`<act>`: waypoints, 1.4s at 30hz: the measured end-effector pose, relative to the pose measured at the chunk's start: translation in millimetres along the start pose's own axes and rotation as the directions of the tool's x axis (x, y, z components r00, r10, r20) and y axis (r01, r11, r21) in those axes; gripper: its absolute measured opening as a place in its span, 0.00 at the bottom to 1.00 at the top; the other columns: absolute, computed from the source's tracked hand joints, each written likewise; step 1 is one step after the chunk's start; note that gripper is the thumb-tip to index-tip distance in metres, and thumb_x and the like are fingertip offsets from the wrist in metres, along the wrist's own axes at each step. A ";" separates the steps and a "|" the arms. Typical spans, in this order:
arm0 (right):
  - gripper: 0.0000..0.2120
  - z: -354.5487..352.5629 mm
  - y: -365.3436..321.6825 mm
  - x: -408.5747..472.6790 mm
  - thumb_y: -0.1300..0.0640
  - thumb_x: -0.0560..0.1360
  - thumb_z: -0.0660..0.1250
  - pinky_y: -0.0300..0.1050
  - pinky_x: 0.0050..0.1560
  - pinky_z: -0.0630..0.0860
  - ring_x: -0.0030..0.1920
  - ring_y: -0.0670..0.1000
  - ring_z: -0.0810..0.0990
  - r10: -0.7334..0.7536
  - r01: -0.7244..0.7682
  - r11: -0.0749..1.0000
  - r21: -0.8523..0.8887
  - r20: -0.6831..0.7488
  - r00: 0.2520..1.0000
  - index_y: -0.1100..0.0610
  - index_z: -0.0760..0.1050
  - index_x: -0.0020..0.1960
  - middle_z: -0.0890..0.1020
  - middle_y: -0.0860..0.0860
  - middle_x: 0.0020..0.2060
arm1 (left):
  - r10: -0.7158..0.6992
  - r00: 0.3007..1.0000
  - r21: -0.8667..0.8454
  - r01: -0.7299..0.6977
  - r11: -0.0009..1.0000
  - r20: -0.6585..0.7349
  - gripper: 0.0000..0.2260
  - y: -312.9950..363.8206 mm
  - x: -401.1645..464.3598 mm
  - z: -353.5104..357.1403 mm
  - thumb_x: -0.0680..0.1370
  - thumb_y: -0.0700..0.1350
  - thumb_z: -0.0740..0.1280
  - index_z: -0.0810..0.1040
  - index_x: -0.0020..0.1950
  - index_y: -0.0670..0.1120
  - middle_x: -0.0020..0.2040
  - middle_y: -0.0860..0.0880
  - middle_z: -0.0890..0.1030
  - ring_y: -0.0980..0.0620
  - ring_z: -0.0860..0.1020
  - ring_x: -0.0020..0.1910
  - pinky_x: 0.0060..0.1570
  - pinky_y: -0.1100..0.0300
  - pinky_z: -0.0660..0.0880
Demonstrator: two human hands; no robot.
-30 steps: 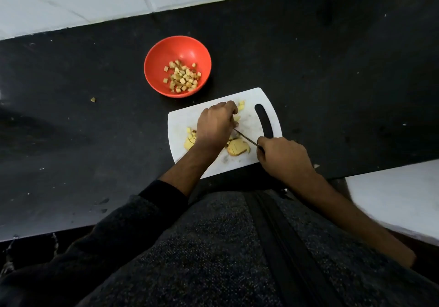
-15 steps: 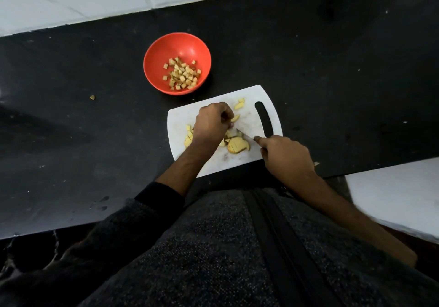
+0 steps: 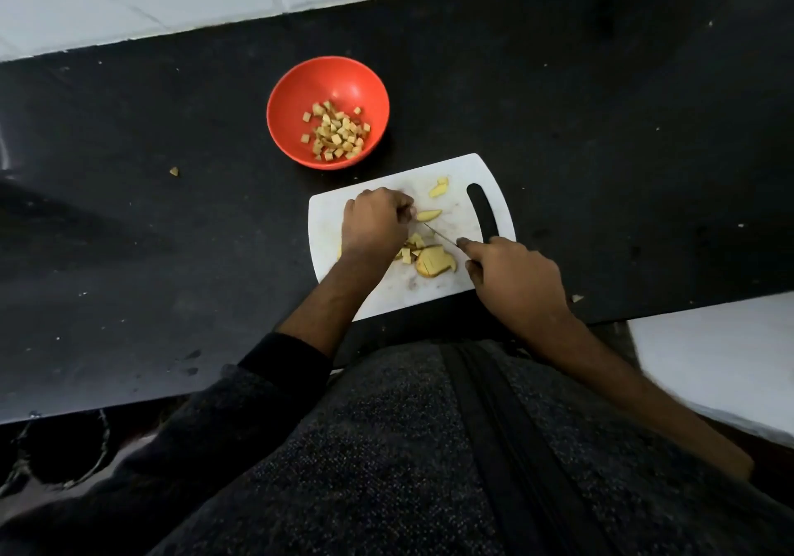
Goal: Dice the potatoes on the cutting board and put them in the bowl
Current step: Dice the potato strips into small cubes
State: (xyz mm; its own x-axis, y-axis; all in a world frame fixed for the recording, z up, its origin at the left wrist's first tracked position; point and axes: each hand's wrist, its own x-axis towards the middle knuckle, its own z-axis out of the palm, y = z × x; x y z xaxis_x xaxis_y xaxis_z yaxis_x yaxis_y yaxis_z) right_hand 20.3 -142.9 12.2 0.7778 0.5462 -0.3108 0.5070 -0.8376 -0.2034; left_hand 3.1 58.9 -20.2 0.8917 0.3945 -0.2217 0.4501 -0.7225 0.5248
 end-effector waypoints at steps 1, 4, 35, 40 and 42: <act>0.17 -1.6 -2.0 -0.6 0.49 0.83 0.55 0.49 0.42 0.73 0.47 0.57 0.80 -0.004 0.004 1.000 0.003 -0.008 1.000 0.41 0.68 0.71 0.77 0.50 0.48 | 0.005 1.000 0.040 -0.005 0.999 -0.002 0.09 0.2 0.3 -1.7 0.79 0.47 0.69 0.85 0.57 0.49 0.51 0.50 0.85 0.48 0.80 0.54 0.57 0.49 0.76; 0.17 -3.3 -6.2 -1.5 0.50 0.83 0.55 0.50 0.43 0.73 0.48 0.56 0.80 -0.005 0.005 1.000 0.009 -0.014 1.000 0.41 0.69 0.70 0.77 0.49 0.49 | 0.022 1.000 0.074 -0.023 0.997 0.014 0.10 -0.2 1.0 -5.7 0.77 0.49 0.71 0.84 0.58 0.50 0.51 0.50 0.83 0.48 0.78 0.54 0.55 0.49 0.76; 0.09 3.7 -12.1 10.7 0.54 0.84 0.54 0.48 0.38 0.67 0.39 0.59 0.77 0.050 -0.055 0.974 0.222 0.031 0.998 0.59 0.68 0.56 0.74 0.53 0.38 | 0.280 0.959 0.249 -0.281 0.927 0.041 0.08 15.4 1.9 9.6 0.78 0.40 0.67 0.86 0.52 0.43 0.50 0.43 0.82 0.42 0.77 0.53 0.51 0.49 0.75; 0.07 10.1 -20.6 5.7 0.54 0.84 0.52 0.50 0.35 0.67 0.40 0.63 0.79 0.010 -0.011 0.986 0.169 0.007 1.000 0.57 0.63 0.53 0.79 0.59 0.40 | 0.220 0.975 0.234 -0.214 0.949 -0.002 0.08 21.8 0.6 11.7 0.78 0.39 0.67 0.86 0.52 0.44 0.47 0.44 0.82 0.44 0.78 0.49 0.50 0.50 0.76; 0.06 10.2 -21.2 6.3 0.55 0.83 0.53 0.50 0.35 0.66 0.41 0.63 0.80 0.007 -0.007 0.992 0.126 0.003 1.000 0.58 0.64 0.55 0.79 0.59 0.40 | 0.201 0.980 0.248 -0.194 0.949 -0.004 0.08 23.6 -0.6 13.3 0.79 0.41 0.66 0.85 0.53 0.45 0.48 0.44 0.82 0.44 0.79 0.49 0.50 0.51 0.76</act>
State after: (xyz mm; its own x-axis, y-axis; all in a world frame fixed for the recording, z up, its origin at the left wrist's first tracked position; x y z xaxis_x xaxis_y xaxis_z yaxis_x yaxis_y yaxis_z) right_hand 10.7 -121.7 5.0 0.7805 0.5402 -0.3146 0.4505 -0.8349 -0.3162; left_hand 13.8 34.0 -18.6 0.9638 0.2437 -0.1085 0.2663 -0.9031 0.3368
